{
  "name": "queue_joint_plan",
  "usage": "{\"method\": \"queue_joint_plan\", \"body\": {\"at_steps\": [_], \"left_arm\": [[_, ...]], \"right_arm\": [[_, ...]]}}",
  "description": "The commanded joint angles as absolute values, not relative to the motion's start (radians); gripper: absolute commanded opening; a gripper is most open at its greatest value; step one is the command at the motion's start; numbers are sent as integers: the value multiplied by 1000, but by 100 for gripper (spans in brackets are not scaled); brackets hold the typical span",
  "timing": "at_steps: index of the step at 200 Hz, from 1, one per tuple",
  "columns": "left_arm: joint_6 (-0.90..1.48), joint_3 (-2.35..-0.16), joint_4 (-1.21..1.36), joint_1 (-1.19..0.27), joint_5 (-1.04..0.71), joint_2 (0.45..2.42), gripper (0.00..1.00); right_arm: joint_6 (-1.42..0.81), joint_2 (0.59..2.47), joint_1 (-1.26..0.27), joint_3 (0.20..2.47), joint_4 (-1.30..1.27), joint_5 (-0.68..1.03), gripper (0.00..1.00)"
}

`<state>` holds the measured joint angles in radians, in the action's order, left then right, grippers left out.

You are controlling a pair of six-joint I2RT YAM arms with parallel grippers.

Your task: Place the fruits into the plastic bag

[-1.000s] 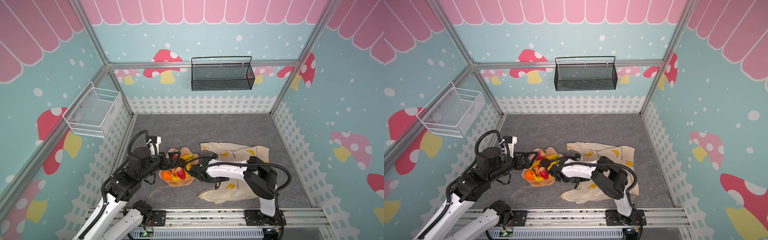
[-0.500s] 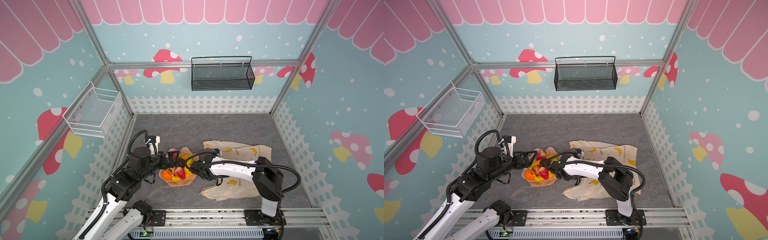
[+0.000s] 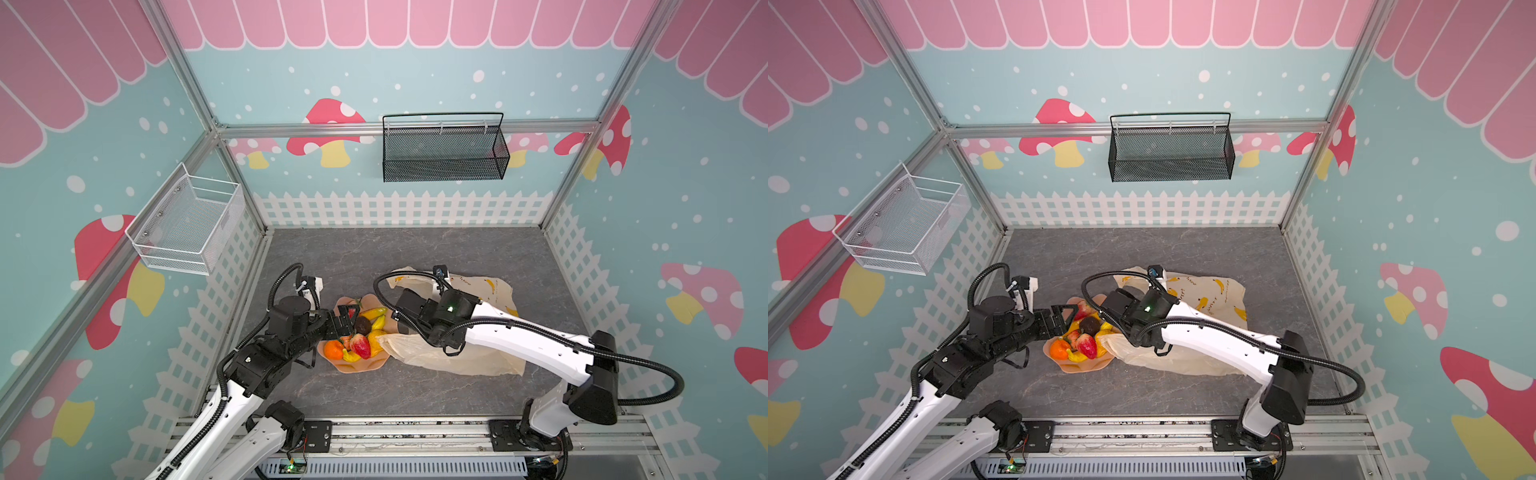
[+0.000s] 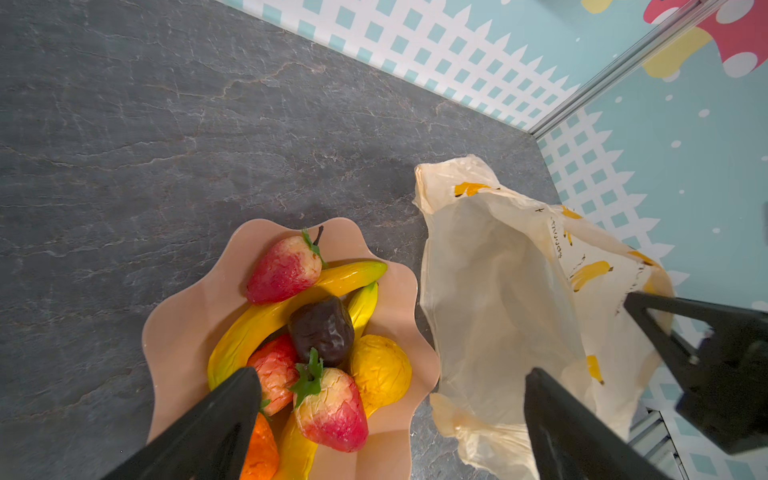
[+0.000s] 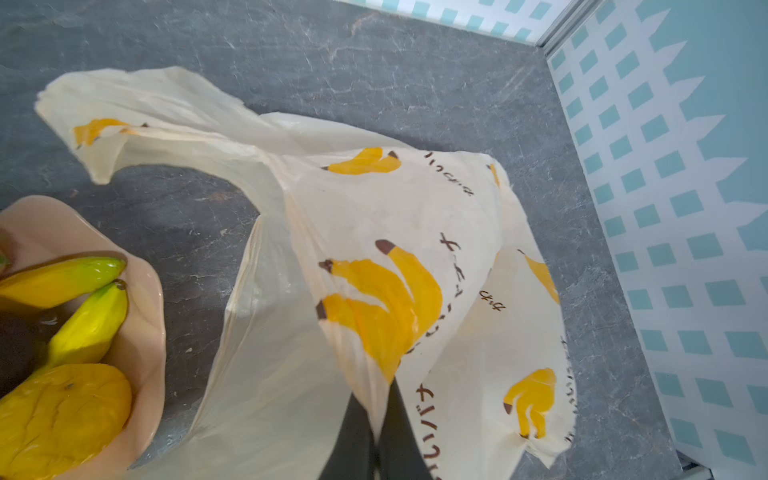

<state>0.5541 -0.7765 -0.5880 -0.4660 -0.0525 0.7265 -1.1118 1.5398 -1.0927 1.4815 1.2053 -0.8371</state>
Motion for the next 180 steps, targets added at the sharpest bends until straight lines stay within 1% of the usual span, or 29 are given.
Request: {"method": "queue_joint_plan", "body": {"at_steps": [1,27,47,66,83,131,158,180], "left_arm": [[566,-770,-518,-462,-94,755,99],[550,-781,-492,-463,-107,790,98],[529,-791,-463,-474,-161,819,98],[516,-798,-444,-498,-209,857,97],[518,-796,-436,-525,-219,883,97],[502,-823,-465,-549,-294,893,97],[399,-904,-571,-614,-232,935,97],[349,-958,-614,-645,-219,962,97]], "right_arm": [[-925,1413,-1097,1400,1084,-861,0],[-785,1247,-1100,1263,905,-832,0],[-771,1166,-1100,1209,866,-830,0],[-767,1129,-1100,1177,845,-820,0],[-767,1137,-1099,1154,823,-798,0],[-916,1200,-1094,1152,835,-759,0],[-1019,1232,-1082,1171,885,-752,0],[-1157,1239,-1070,1187,944,-756,0]]}}
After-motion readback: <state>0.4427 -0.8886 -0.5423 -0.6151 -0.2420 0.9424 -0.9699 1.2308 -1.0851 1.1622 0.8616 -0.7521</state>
